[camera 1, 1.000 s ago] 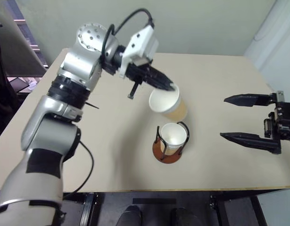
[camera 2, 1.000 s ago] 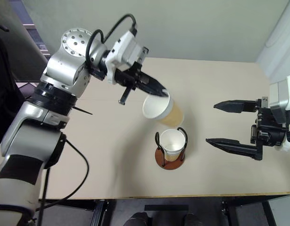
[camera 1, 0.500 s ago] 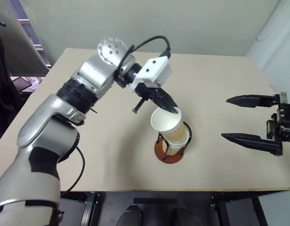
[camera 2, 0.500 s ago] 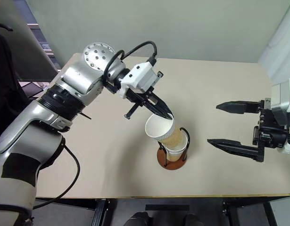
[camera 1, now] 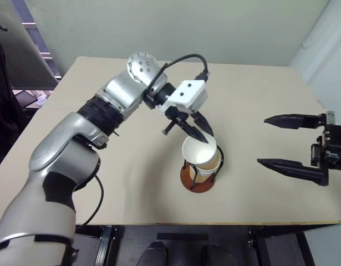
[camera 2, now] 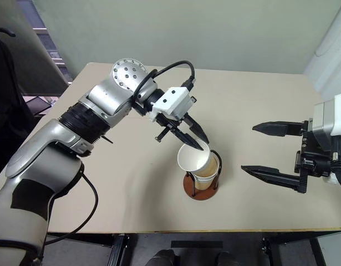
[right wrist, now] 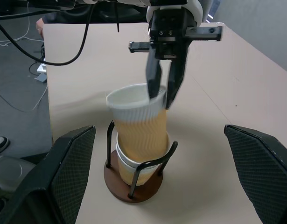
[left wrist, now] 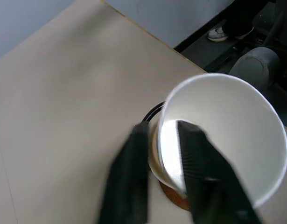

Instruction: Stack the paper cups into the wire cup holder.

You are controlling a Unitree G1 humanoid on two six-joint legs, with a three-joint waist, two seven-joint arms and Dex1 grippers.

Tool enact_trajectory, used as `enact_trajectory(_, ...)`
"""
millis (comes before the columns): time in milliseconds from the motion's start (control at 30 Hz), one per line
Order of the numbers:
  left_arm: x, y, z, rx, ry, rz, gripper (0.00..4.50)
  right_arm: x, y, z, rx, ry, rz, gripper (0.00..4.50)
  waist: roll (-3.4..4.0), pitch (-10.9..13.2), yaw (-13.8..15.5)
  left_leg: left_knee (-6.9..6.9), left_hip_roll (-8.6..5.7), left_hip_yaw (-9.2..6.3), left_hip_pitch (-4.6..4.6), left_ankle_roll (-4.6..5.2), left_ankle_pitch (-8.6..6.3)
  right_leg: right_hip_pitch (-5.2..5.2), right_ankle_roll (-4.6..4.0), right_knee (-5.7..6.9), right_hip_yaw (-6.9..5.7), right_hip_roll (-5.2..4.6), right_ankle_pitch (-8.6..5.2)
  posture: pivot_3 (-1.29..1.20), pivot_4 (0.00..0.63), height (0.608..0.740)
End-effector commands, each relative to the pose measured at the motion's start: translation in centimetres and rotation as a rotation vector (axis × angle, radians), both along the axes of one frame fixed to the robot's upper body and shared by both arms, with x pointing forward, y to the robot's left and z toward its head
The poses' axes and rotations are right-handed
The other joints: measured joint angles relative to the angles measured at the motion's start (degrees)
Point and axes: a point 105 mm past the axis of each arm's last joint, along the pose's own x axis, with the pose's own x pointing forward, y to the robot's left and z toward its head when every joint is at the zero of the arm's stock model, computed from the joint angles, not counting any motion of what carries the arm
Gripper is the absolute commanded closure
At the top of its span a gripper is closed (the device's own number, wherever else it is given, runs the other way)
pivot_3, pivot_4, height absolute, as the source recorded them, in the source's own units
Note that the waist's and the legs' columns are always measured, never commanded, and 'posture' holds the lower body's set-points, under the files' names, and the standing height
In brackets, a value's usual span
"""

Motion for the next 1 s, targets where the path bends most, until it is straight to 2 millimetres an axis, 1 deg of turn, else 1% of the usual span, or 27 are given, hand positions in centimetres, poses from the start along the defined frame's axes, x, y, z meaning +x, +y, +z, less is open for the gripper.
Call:
enact_trajectory(33, -0.2, -0.2, 1.1, -0.009, -0.029, -0.025, 2.08, -0.3, -0.1, 1.0, -0.003, -0.056, -0.010, 0.00, 0.00, 0.0, 0.0, 0.00, 0.00, 0.00, 0.00, 0.00, 0.00, 0.00, 0.00, 0.00, 0.00, 0.00, 0.00, 0.00, 0.150, 0.740)
enact_trajectory(200, 0.4, -0.6, 1.7, -0.054, -0.051, -0.007, 0.21, -0.2, -0.1, 1.0, -0.002, -0.053, -0.003, 0.00, 0.00, 0.0, 0.0, 0.00, 0.00, 0.02, 0.00, 0.00, 0.00, 0.00, 0.00, 0.01, 0.01, 0.00, 0.00, 0.00, 0.150, 0.740)
enact_trajectory(233, 0.5, -0.7, 2.1, -0.072, -0.054, 0.001, 0.01, -0.2, -0.2, 1.0, -0.001, -0.051, -0.002, 0.00, 0.00, 0.0, 0.0, 0.00, 0.00, 0.02, -0.01, 0.00, 0.00, 0.00, 0.00, 0.01, 0.00, 0.00, 0.00, 0.00, 0.150, 0.740)
enact_trajectory(300, 1.0, -0.6, 3.1, -0.121, -0.055, 0.034, 0.01, -0.1, -0.2, 1.0, 0.001, -0.048, 0.006, 0.00, 0.00, 0.0, 0.0, 0.00, 0.00, 0.03, -0.01, 0.00, 0.00, 0.00, 0.01, -0.01, -0.01, 0.00, 0.00, 0.00, 0.150, 0.740)
enact_trajectory(400, 1.8, 1.7, 4.3, -0.189, -0.028, 0.126, 0.01, 0.3, -0.2, 0.9, 0.005, -0.034, 0.032, 0.00, 0.01, 0.0, -0.1, -0.02, 0.01, 0.07, -0.01, 0.00, 0.00, -0.02, 0.01, 0.00, 0.00, 0.01, 0.00, 0.00, 0.150, 0.740)
enact_trajectory(467, 2.1, 4.2, 4.6, -0.230, 0.004, 0.210, 0.01, 0.9, -0.6, 0.5, 0.014, -0.011, 0.038, 0.00, 0.09, -0.1, -0.6, -0.04, 0.03, 0.10, 0.01, 0.00, 0.00, -0.03, 0.01, 0.00, -0.02, 0.07, 0.00, 0.00, 0.150, 0.740)
enact_trajectory(533, 1.6, 7.6, 4.1, -0.260, 0.072, 0.289, 0.01, 2.0, -1.5, -0.5, 0.017, 0.032, 0.019, 0.00, 0.27, -0.2, -1.4, -0.09, 0.07, 0.15, 0.06, 0.00, 0.00, -0.04, 0.01, 0.00, 0.00, 0.11, 0.00, 0.00, 0.150, 0.740)
enact_trajectory(600, 1.0, 11.3, 3.2, -0.278, 0.151, 0.394, 0.01, 3.3, -2.6, -1.6, 0.023, 0.077, -0.014, 0.00, 0.34, -0.2, -1.9, -0.15, 0.12, 0.18, 0.13, -0.01, 0.01, -0.07, 0.02, 0.01, 0.01, 0.19, 0.00, 0.00, 0.150, 0.740)
enact_trajectory(667, -0.2, 14.9, 1.9, -0.283, 0.239, 0.508, 0.01, 4.2, -4.0, -2.3, 0.023, 0.108, -0.053, 0.00, 0.37, -0.2, -1.9, -0.14, 0.15, 0.10, 0.11, -0.04, 0.03, -0.13, 0.01, 0.02, -0.02, 0.30, 0.00, 0.00, 0.150, 0.740)
enact_trajectory(800, -1.8, 20.8, -0.5, -0.324, 0.355, 0.762, 0.01, 5.3, -6.9, -3.6, -0.010, 0.148, -0.142, 0.00, 0.36, -0.2, -1.0, -0.15, 0.12, -0.07, 0.04, -0.08, 0.07, -0.23, -0.03, 0.04, -0.09, 0.16, -0.02, 0.00, 0.150, 0.740)
enact_trajectory(833, -2.1, 22.3, -0.9, -0.360, 0.376, 0.838, 0.01, 5.7, -7.8, -3.9, -0.021, 0.158, -0.176, 0.00, 0.37, -0.2, -1.0, -0.17, 0.10, -0.10, 0.04, -0.08, 0.07, -0.23, -0.07, 0.00, -0.10, 0.15, -0.04, 0.00, 0.150, 0.740)
enact_trajectory(900, -2.6, 24.5, -1.4, -0.429, 0.400, 0.956, 0.01, 6.0, -9.0, -4.0, -0.010, 0.164, -0.210, 0.00, 0.37, -0.2, -0.9, -0.19, 0.09, -0.08, 0.08, -0.08, 0.07, -0.19, -0.16, 0.06, -0.08, 0.13, -0.09, 0.00, 0.150, 0.740)
enact_trajectory(1000, -3.8, 26.8, -2.2, -0.512, 0.435, 1.065, 0.01, 6.1, -10.2, -3.8, 0.013, 0.170, -0.235, 0.00, 0.36, -0.2, -0.8, -0.16, 0.07, -0.10, 0.10, -0.08, 0.08, -0.18, -0.32, 0.22, -0.03, 0.08, -0.17, 0.00, 0.150, 0.740)
